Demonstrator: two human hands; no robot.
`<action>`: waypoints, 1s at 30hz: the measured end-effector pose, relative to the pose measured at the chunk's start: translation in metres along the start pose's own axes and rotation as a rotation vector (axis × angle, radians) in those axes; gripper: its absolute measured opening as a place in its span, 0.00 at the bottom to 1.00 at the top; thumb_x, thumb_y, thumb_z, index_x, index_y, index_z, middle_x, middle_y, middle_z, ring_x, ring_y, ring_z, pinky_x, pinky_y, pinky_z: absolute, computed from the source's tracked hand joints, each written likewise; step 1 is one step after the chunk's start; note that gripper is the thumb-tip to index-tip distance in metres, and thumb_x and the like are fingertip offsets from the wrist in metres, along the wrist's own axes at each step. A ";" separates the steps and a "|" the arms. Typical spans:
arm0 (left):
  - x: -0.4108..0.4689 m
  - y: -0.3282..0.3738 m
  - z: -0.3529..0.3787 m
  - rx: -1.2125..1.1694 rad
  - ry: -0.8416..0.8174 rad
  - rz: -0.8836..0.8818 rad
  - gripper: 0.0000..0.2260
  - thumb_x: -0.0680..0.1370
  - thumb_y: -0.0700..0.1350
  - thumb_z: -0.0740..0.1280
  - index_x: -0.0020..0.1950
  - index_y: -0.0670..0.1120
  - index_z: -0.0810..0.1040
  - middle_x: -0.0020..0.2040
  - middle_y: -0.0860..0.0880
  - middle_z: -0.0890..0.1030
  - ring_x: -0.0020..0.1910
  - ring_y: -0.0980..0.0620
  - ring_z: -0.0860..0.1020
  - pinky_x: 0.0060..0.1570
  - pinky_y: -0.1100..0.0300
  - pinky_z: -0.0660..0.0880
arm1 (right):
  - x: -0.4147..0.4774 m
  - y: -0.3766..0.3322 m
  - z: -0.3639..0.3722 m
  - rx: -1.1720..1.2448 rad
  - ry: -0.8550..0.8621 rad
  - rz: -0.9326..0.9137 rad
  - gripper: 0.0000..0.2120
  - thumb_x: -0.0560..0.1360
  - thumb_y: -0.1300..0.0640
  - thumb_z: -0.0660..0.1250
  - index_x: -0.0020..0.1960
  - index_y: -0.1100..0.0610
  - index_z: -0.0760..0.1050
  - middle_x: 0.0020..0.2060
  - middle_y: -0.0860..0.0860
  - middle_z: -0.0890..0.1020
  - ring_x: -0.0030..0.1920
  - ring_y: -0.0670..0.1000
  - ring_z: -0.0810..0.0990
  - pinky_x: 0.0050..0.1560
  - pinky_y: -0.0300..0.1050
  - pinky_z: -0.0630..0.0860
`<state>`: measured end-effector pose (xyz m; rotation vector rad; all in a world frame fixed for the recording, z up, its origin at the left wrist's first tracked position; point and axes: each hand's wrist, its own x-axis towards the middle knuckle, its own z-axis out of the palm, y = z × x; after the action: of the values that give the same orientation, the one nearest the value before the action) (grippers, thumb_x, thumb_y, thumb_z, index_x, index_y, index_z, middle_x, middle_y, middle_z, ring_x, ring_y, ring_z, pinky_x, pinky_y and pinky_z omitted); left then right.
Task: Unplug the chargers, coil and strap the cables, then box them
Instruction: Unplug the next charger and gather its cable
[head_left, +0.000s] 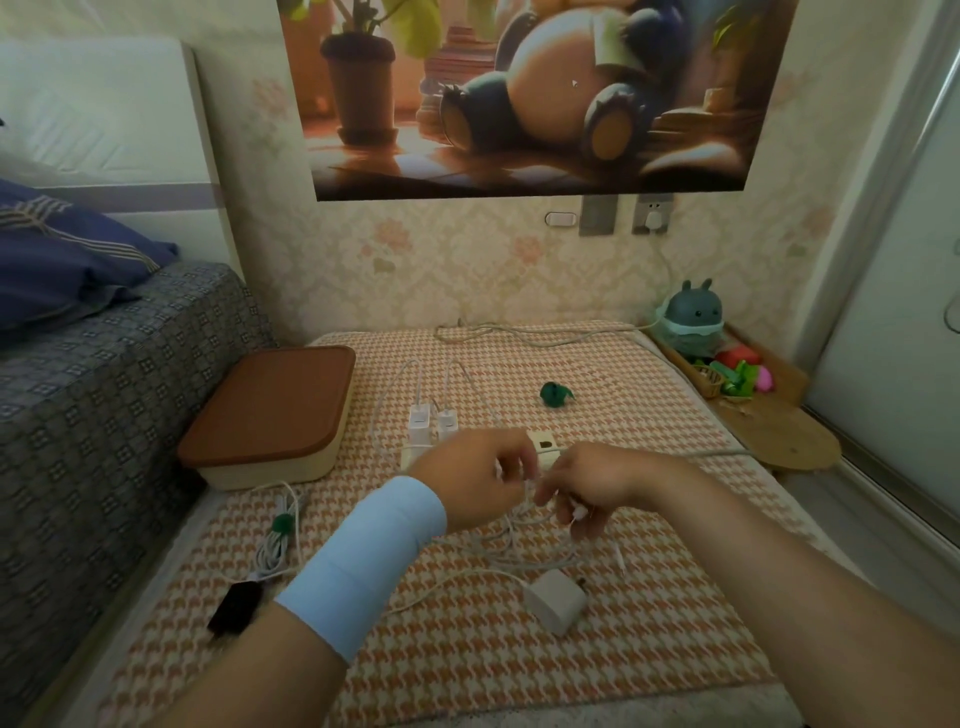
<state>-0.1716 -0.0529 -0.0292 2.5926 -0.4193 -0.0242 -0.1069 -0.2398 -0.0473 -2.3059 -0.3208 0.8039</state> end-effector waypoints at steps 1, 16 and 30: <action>-0.002 0.005 0.009 -0.029 -0.158 -0.001 0.08 0.77 0.46 0.66 0.51 0.60 0.80 0.48 0.59 0.79 0.43 0.54 0.78 0.50 0.51 0.79 | 0.000 0.003 0.003 -0.001 -0.010 0.007 0.14 0.85 0.61 0.56 0.59 0.59 0.80 0.39 0.56 0.81 0.39 0.57 0.86 0.42 0.51 0.85; -0.004 0.006 0.086 0.563 -0.348 0.123 0.21 0.77 0.54 0.68 0.69 0.49 0.75 0.63 0.44 0.75 0.59 0.41 0.76 0.56 0.46 0.76 | -0.001 0.014 0.003 0.130 0.018 -0.016 0.15 0.80 0.70 0.58 0.59 0.59 0.79 0.38 0.57 0.81 0.34 0.53 0.82 0.37 0.48 0.81; -0.018 -0.036 0.057 -0.263 -0.014 -0.227 0.02 0.71 0.45 0.75 0.42 0.51 0.85 0.40 0.53 0.84 0.40 0.55 0.82 0.44 0.59 0.81 | 0.013 -0.012 0.026 -0.260 -0.224 -0.226 0.16 0.70 0.47 0.76 0.56 0.46 0.79 0.47 0.57 0.81 0.41 0.51 0.78 0.40 0.50 0.78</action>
<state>-0.1835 -0.0456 -0.0978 2.3669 -0.1151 -0.1650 -0.1134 -0.2125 -0.0604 -2.3604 -0.8138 0.9515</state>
